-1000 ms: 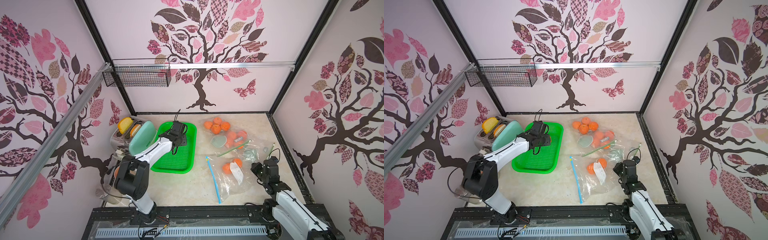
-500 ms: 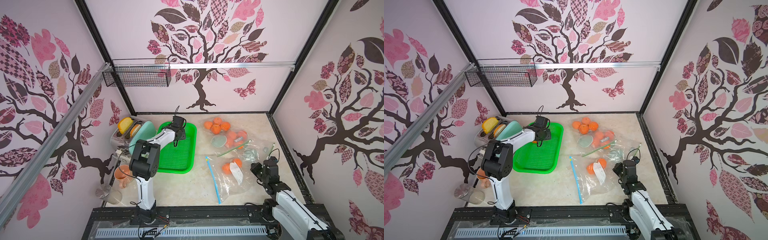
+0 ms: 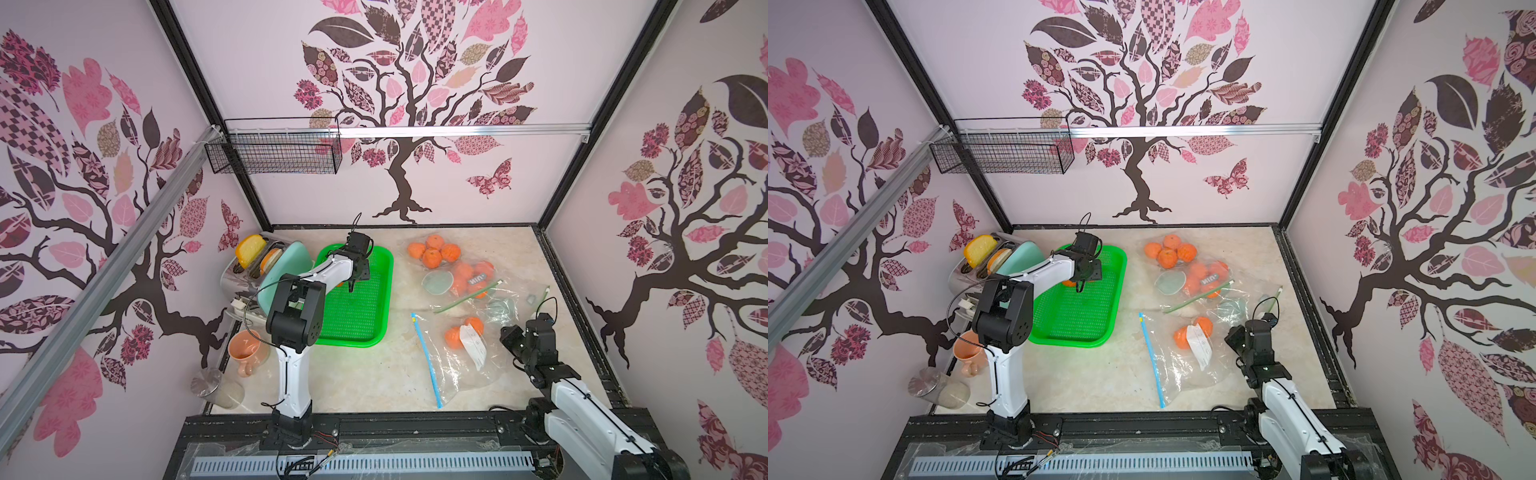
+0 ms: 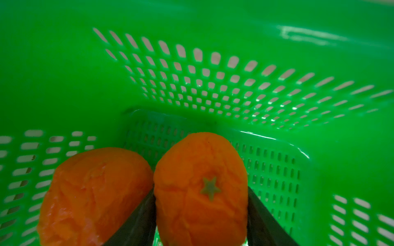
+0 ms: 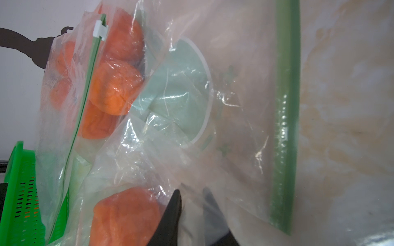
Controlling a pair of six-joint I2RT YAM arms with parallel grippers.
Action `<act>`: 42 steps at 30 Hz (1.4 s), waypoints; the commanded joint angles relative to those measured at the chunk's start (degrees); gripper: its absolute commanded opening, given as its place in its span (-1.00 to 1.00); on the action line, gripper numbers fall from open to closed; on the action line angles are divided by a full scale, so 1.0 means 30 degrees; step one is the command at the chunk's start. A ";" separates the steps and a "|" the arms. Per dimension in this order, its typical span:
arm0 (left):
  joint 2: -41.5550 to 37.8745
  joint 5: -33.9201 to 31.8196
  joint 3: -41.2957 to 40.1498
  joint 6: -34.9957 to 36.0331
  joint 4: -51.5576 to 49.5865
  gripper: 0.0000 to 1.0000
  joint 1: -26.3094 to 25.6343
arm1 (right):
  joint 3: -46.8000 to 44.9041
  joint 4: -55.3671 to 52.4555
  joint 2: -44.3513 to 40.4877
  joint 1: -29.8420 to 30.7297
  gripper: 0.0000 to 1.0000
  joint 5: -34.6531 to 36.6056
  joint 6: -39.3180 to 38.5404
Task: Open the zip-top bag and take out the orange
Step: Place the orange in the basket, then pick up the orange from the zipper food storage bag.
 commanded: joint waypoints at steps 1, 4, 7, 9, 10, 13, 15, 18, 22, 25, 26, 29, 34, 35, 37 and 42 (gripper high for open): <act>0.0434 -0.0381 0.0306 0.0186 -0.0538 0.27 0.0236 | 0.0092 0.0026 0.0152 -0.0078 -0.56 -0.0103 -0.0004; 0.0257 -0.0280 0.0332 0.0242 -0.0481 0.34 0.0233 | 0.0150 0.0026 0.0275 -0.0073 -0.56 -0.0153 -0.0004; 0.0005 -0.0234 0.0528 0.0253 -0.0617 0.35 0.0222 | 0.0150 0.0041 0.0299 -0.0077 -0.57 -0.0186 -0.0017; -0.0284 -0.0028 0.0584 0.0206 -0.0495 0.37 0.0237 | 0.0120 0.0114 0.0338 -0.0042 -0.57 -0.0314 -0.0075; -0.0377 0.0056 0.0689 0.0217 -0.0537 0.38 0.0237 | 0.0121 0.0114 0.0359 -0.0049 -0.57 -0.0236 -0.0075; -0.0719 0.0196 0.1013 0.0108 -0.0932 0.39 0.0237 | 0.0121 0.0114 0.0421 -0.0049 -0.57 -0.0206 -0.0075; -0.1087 0.0262 0.0886 -0.0008 -0.0939 0.40 0.0237 | 0.0120 0.0115 0.0478 -0.0034 -0.57 -0.0174 -0.0075; -0.1872 0.0343 0.0505 -0.0130 -0.0951 0.42 0.0237 | 0.0151 0.0087 0.0462 -0.0045 -0.57 -0.0167 -0.0079; -0.3979 0.1249 -0.0563 -0.0393 -0.1043 0.38 -0.0029 | 0.0120 0.0114 0.0458 -0.0034 -0.57 -0.0094 -0.0079; -0.6327 0.2678 -0.2067 -0.0654 -0.0441 0.30 -0.0841 | 0.0151 0.0107 0.0473 -0.0049 -0.57 -0.0029 -0.0079; -0.7020 0.3694 -0.2534 -0.0833 -0.0400 0.24 -0.1066 | 0.0129 0.0168 0.0484 -0.0043 -0.57 0.0005 -0.0075; -0.9813 0.5660 -0.5282 -0.1648 0.0648 0.05 -0.2888 | 0.0204 0.0228 0.0664 -0.0048 -0.57 0.0003 -0.0075; -1.3816 0.7455 -1.0144 -0.2683 0.2430 -0.23 -0.7159 | 0.0385 0.0202 0.0854 -0.0049 -0.57 -0.0002 -0.0075; -1.4444 0.7602 -1.1124 -0.2898 0.2851 -0.31 -0.8140 | 0.0357 0.0158 0.0817 -0.0049 -0.57 0.0028 -0.0098; -1.5452 0.7761 -1.2555 -0.2833 0.3105 -0.37 -0.9999 | 0.0356 0.0027 0.0651 -0.0049 -0.56 0.0146 -0.0133; -1.7293 0.5769 -1.5108 -0.3975 0.3083 -0.56 -1.3201 | 0.0297 -0.0003 0.0487 -0.0034 -0.56 0.0324 -0.0163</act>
